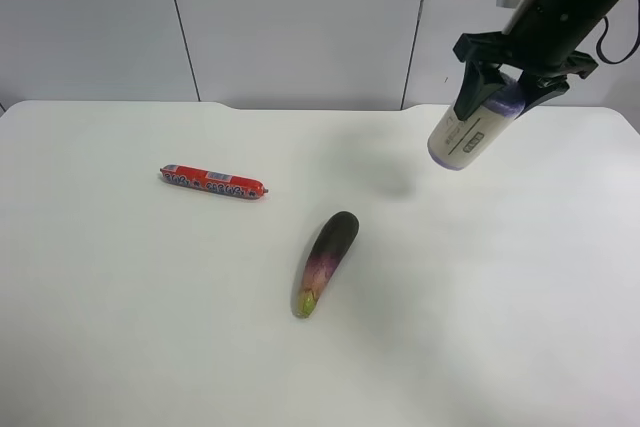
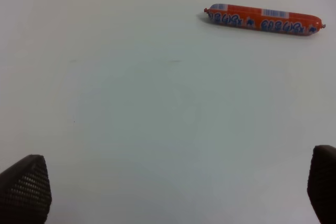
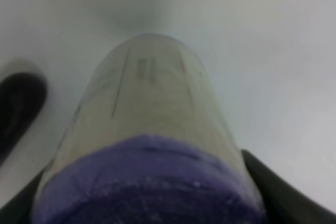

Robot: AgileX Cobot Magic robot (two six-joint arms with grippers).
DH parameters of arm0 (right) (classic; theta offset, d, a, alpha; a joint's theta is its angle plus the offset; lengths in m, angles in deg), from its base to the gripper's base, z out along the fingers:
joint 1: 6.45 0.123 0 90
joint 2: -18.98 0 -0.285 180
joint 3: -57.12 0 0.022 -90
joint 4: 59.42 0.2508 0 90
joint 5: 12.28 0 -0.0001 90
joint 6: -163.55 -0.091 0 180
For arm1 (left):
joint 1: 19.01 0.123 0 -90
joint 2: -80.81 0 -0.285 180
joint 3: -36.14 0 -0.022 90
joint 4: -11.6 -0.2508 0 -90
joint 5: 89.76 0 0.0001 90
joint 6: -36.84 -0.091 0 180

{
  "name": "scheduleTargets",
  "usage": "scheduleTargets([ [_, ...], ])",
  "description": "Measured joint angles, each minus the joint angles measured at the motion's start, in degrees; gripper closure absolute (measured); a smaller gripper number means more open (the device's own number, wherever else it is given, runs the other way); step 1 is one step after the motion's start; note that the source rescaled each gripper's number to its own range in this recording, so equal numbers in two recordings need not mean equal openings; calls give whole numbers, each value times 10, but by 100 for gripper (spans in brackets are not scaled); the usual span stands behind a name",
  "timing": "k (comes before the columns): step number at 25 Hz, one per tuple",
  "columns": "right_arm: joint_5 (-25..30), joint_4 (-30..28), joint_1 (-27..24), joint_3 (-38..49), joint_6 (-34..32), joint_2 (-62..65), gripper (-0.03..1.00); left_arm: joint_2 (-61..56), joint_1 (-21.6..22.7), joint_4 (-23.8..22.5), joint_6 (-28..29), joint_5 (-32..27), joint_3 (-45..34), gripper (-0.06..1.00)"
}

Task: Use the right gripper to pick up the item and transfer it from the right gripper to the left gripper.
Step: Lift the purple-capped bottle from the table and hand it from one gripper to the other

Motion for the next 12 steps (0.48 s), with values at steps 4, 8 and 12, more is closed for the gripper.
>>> scheduleTargets([
  [4, 21, 29, 0, 0, 18, 26, 97, 0, 0, 0, 0, 0, 0, -6],
  [8, 36, 58, 4, 0, 35, 45, 97, 0, 0, 0, 0, 0, 0, -6],
  [12, 39, 63, 43, 0, 49, 53, 97, 0, 0, 0, 0, 0, 0, -6],
])
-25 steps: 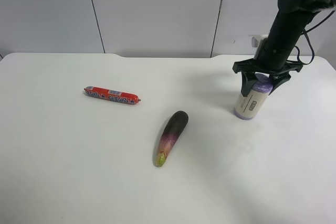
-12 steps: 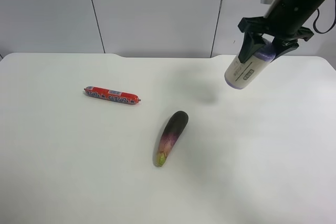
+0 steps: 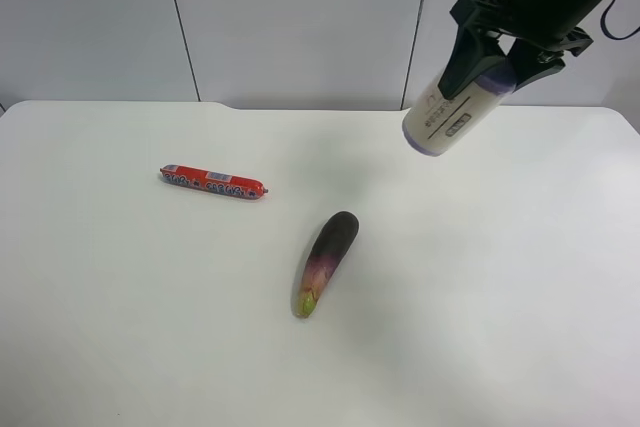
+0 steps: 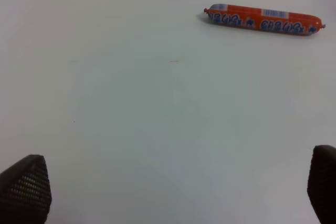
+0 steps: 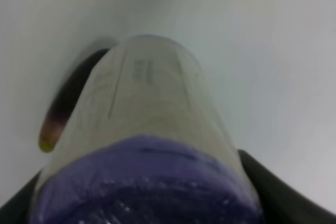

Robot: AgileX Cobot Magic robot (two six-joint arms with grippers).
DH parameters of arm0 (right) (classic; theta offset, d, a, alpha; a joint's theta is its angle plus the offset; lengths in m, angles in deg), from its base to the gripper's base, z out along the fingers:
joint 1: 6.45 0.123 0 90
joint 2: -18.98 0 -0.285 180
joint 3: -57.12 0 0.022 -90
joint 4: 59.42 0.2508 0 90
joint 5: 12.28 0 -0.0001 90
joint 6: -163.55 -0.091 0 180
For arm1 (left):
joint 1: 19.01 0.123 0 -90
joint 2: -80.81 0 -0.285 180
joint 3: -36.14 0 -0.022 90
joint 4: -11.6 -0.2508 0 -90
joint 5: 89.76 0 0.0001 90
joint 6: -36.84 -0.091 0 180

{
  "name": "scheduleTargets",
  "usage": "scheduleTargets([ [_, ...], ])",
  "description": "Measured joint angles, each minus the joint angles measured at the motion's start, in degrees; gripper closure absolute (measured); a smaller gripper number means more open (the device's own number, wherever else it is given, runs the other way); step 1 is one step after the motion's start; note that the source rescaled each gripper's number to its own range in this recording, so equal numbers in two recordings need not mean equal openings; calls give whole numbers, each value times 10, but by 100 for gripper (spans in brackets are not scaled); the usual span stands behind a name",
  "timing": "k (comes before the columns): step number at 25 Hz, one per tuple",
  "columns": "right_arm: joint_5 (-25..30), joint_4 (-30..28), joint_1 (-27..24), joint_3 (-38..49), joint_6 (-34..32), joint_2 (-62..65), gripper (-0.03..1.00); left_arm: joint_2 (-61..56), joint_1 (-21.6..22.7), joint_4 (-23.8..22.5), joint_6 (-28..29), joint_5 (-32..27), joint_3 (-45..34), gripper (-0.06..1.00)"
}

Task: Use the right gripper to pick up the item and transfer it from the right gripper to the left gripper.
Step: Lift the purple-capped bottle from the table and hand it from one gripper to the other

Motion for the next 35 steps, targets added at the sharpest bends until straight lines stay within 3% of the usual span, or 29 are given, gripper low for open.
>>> scheduleTargets([
  [5, 5, 11, 63, 0, 5, 0, 97, 6, 0, 22, -25, 0, 0, -6],
  [12, 2, 64, 108, 0, 21, 0, 97, 104, -14, 95, -123, -4, 24, -6],
  [17, -5, 98, 133, 0, 40, 0, 97, 173, -90, 129, -179, -4, 80, -6],
  [28, -22, 110, 217, 0, 51, 0, 97, 355, -267, 116, -185, 13, 187, -6],
  [35, -27, 124, 232, 0, 51, 0, 97, 483, -380, 105, -185, 43, 241, -6],
])
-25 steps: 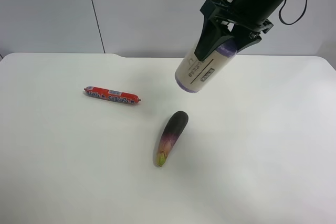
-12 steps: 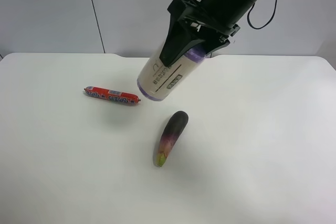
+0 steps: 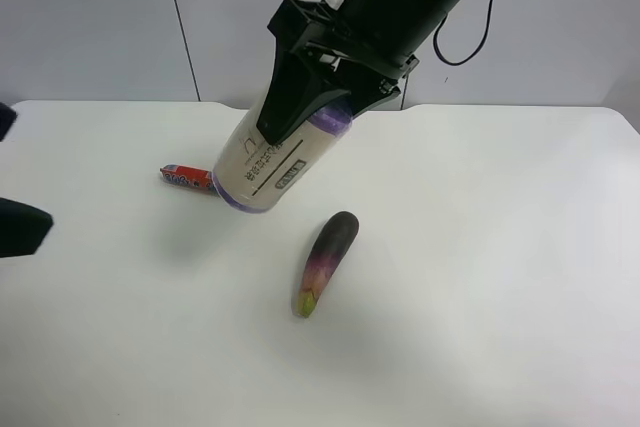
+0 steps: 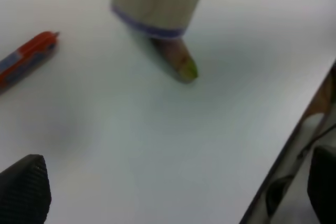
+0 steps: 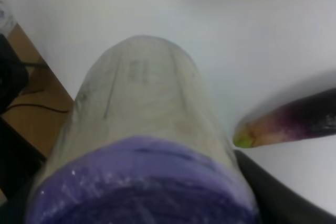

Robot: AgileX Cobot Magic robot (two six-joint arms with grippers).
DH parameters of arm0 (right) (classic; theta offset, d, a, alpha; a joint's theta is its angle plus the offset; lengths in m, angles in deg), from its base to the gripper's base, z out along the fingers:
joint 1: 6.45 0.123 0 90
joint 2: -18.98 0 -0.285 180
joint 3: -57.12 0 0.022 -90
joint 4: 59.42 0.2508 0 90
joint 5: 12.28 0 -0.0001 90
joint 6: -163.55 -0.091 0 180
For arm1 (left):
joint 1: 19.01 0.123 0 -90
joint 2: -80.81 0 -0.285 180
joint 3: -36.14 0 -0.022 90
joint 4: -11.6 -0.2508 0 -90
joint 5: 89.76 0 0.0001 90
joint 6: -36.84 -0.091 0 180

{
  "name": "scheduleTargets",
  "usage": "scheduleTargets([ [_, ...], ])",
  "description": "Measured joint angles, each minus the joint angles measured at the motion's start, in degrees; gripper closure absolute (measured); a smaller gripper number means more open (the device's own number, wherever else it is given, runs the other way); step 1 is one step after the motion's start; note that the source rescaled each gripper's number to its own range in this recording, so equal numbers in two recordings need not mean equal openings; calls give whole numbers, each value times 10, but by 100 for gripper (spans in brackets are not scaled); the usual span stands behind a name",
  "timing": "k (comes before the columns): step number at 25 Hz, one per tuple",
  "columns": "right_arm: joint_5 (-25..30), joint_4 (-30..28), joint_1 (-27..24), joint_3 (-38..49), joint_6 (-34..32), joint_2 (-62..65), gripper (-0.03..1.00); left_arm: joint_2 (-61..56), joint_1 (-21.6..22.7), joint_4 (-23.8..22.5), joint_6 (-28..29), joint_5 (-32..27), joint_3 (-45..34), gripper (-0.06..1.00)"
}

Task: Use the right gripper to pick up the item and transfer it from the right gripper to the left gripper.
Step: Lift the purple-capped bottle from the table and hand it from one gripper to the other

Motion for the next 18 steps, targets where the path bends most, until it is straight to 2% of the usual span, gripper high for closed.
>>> scheduleTargets([
  [7, -4, 20, 0, 0, 0, 0, 97, 112, -60, -1, -30, 53, 14, -6],
  [18, -4, 45, 0, 0, 15, 0, 97, 160, -66, -2, -80, 120, 14, -6],
])
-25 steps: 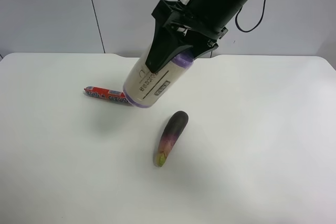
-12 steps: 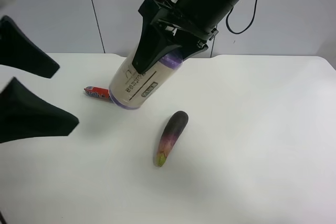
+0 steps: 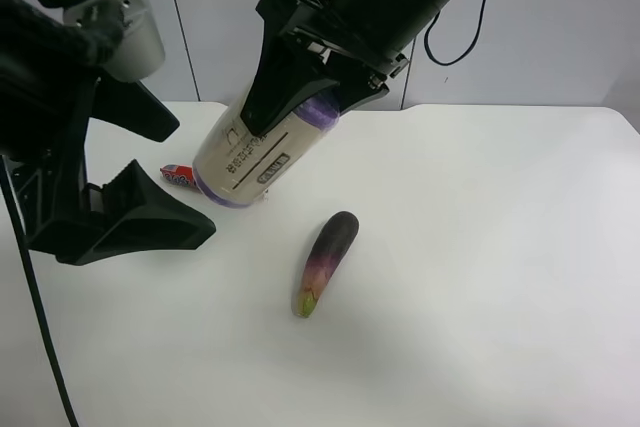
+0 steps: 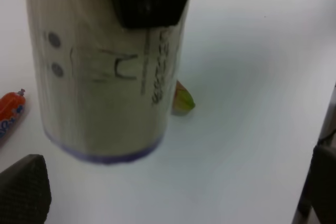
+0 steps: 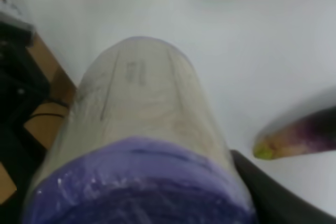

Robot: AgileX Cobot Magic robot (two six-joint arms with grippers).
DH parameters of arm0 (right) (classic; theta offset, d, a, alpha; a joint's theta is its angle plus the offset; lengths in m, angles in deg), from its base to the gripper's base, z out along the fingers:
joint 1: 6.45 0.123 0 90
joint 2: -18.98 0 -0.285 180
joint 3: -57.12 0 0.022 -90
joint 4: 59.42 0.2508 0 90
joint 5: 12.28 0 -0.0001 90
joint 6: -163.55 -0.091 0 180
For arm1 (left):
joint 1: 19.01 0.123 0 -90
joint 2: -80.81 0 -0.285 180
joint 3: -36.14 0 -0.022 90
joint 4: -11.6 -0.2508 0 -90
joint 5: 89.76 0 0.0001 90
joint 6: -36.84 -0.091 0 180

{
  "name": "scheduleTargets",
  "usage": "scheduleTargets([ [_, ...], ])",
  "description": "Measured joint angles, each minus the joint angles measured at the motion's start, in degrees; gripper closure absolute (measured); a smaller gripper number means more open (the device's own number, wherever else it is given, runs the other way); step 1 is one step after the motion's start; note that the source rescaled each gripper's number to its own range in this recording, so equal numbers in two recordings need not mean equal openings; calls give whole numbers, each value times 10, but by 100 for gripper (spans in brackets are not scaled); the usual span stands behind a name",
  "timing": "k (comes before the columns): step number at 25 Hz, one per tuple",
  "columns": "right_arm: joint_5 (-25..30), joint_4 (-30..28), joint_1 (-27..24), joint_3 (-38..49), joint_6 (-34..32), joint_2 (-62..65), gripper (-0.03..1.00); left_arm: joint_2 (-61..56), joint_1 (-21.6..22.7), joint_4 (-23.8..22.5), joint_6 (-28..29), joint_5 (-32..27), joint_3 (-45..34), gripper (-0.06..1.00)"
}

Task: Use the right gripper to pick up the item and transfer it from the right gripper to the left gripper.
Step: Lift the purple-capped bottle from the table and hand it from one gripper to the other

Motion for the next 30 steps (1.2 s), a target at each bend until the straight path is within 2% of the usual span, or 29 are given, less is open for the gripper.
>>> scheduleTargets([
  [8, 10, 50, 0, 0, 15, 0, 97, 28, 0, 0, -2, 42, 0, -6],
  [14, 12, 55, 0, 0, 16, 0, 97, 47, 0, 2, -3, 73, 0, -6],
  [30, 12, 76, 0, 0, 16, 0, 97, 61, 0, 2, -3, 80, 0, -6],
])
